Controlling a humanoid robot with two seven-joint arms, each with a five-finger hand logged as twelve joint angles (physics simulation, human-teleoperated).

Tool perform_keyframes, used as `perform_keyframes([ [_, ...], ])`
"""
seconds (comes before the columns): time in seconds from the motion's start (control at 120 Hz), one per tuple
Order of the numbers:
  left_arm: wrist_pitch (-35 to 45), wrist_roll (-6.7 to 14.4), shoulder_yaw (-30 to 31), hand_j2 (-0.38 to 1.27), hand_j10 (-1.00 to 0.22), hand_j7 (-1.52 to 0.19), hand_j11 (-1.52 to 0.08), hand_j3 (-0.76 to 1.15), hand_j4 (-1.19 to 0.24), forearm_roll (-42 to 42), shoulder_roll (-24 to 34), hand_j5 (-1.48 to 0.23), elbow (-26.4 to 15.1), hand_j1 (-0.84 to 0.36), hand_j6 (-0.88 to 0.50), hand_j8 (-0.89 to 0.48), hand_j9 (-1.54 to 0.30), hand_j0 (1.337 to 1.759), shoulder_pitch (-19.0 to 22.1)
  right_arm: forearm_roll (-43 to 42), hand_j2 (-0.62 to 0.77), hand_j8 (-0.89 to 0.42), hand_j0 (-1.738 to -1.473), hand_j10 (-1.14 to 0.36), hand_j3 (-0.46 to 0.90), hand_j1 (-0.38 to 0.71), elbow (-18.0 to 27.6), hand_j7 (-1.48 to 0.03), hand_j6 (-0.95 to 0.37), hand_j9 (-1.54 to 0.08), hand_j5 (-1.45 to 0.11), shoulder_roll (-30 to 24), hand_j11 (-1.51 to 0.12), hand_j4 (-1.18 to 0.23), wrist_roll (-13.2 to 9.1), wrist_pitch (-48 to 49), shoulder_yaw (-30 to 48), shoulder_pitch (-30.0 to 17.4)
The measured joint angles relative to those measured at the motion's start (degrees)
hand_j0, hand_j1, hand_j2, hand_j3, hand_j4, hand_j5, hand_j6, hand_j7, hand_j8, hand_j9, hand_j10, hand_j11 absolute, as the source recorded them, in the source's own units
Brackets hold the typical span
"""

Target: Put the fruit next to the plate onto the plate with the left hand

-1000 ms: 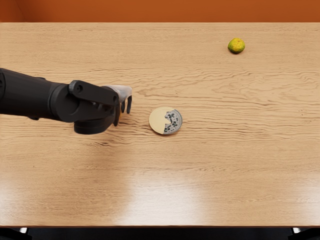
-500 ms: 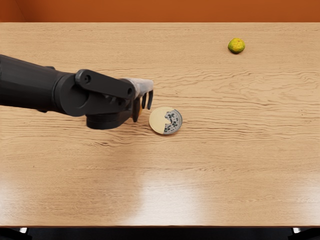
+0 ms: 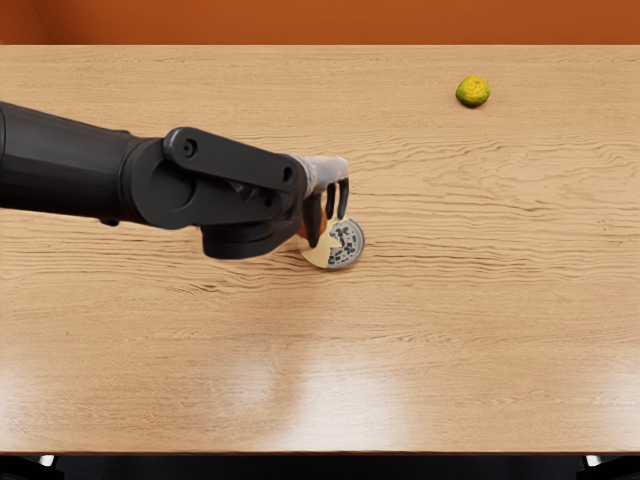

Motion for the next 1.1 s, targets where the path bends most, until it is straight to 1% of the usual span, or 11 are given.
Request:
perform_keyframes([
  [0.275,-0.01,0.08,-2.08,0.28,-0.55,-1.16,-1.17,0.0,-0.84,0.6,0.0,-1.2,2.13,-0.22,-0.66,-0.44,-1.18,1.649,0.97,0.0,-0.01,-0.03,-1.658,-0.03,0.0,-0.31,0.0,-0.05,-0.03,-0.05,-0.05,0.0,-0.05,-0.03,0.0,-0.01,0.0,0.0],
  [0.442,-0.42,0.09,-3.28,0.29,-0.55,-1.16,-1.17,0.0,-0.84,0.59,0.0,-1.2,2.17,-0.22,-0.66,-0.44,-1.18,1.649,3.08,0.0,-0.01,-0.03,-1.658,-0.03,0.0,-0.31,0.02,-0.05,-0.03,-0.05,-0.05,0.0,-0.05,-0.03,0.0,0.0,-0.02,0.0],
  [0.533,-0.95,0.05,-4.16,0.23,-0.57,-1.16,-1.18,0.0,-0.85,0.69,0.0,-1.19,2.18,-0.19,-0.68,-0.46,-1.18,1.649,3.83,0.0,-0.01,-0.03,-1.658,-0.03,0.0,-0.31,0.03,-0.05,-0.03,-0.05,-0.05,0.0,-0.05,-0.03,0.0,0.0,0.0,0.0],
  [0.592,-1.42,0.01,-4.72,0.3,-0.56,-1.16,-1.18,0.0,-0.85,0.7,0.0,-1.19,2.19,-0.21,-0.69,-0.47,-1.18,1.65,4.1,0.0,-0.01,-0.03,-1.658,-0.03,0.0,-0.31,0.02,-0.05,-0.03,-0.05,-0.05,0.0,-0.05,-0.03,0.0,-0.01,0.01,0.0],
  [0.642,-1.68,-0.04,-5.03,0.4,-0.55,-1.16,-1.17,0.0,-0.85,0.69,0.0,-1.19,2.29,-0.24,-0.7,-0.47,-1.18,1.651,4.29,0.0,-0.01,-0.03,-1.658,-0.03,0.0,-0.31,0.01,-0.05,-0.03,-0.05,-0.05,0.0,-0.05,-0.03,0.0,0.0,0.01,0.0],
  [0.733,-1.93,-0.14,-5.35,0.48,-0.57,-1.17,-1.16,0.0,-0.85,0.74,0.0,-1.18,2.5,-0.29,-0.73,-0.45,-1.17,1.652,4.52,0.0,-0.01,-0.03,-1.658,-0.03,0.0,-0.31,0.03,-0.05,-0.03,-0.05,-0.05,0.0,-0.05,-0.03,0.0,-0.02,0.0,0.0],
  [0.808,-1.97,-0.23,-5.62,0.63,-0.57,-1.14,-1.13,0.0,-0.83,0.75,0.0,-1.15,3.42,-0.35,-0.75,-0.46,-1.14,1.654,4.89,0.0,-0.01,-0.03,-1.658,-0.03,0.0,-0.31,0.02,-0.05,-0.03,-0.05,-0.05,0.0,-0.05,-0.03,0.0,-0.01,0.01,0.0],
  [0.842,-1.97,-0.26,-5.71,0.6,-0.58,-1.1,-1.09,0.0,-0.81,0.77,0.0,-1.11,4.11,-0.35,-0.73,-0.47,-1.1,1.654,5.1,0.0,-0.01,-0.03,-1.658,-0.03,0.0,-0.31,0.01,-0.05,-0.03,-0.05,-0.05,0.0,-0.05,-0.03,0.0,0.0,0.01,0.0],
  [0.917,-1.92,-0.31,-5.84,0.47,-0.55,-0.99,-0.99,0.0,-0.73,0.86,0.0,-1.0,5.71,-0.34,-0.68,-0.49,-0.99,1.655,5.39,0.0,-0.01,-0.03,-1.658,-0.03,0.0,-0.31,0.02,-0.05,-0.03,-0.05,-0.05,0.0,-0.05,-0.03,0.0,0.0,0.01,0.0],
  [1.0,-1.85,-0.96,-5.93,0.34,-0.51,-0.85,-0.85,0.0,-0.64,0.93,0.0,-0.86,7.13,-0.29,-0.6,-0.47,-0.85,1.656,5.49,0.0,-0.01,-0.03,-1.658,-0.03,0.0,-0.31,0.01,-0.05,-0.03,-0.05,-0.05,0.0,-0.05,-0.03,0.0,0.0,0.01,0.0],
  [1.1,-1.87,-1.66,-6.1,0.24,-0.45,-0.7,-0.7,0.0,-0.53,0.93,0.0,-0.71,7.83,-0.21,-0.51,-0.43,-0.7,1.657,5.58,0.0,-0.01,-0.03,-1.658,-0.03,0.0,-0.31,0.01,-0.05,-0.03,-0.05,-0.05,0.0,-0.05,-0.03,0.0,-0.01,0.0,0.0],
])
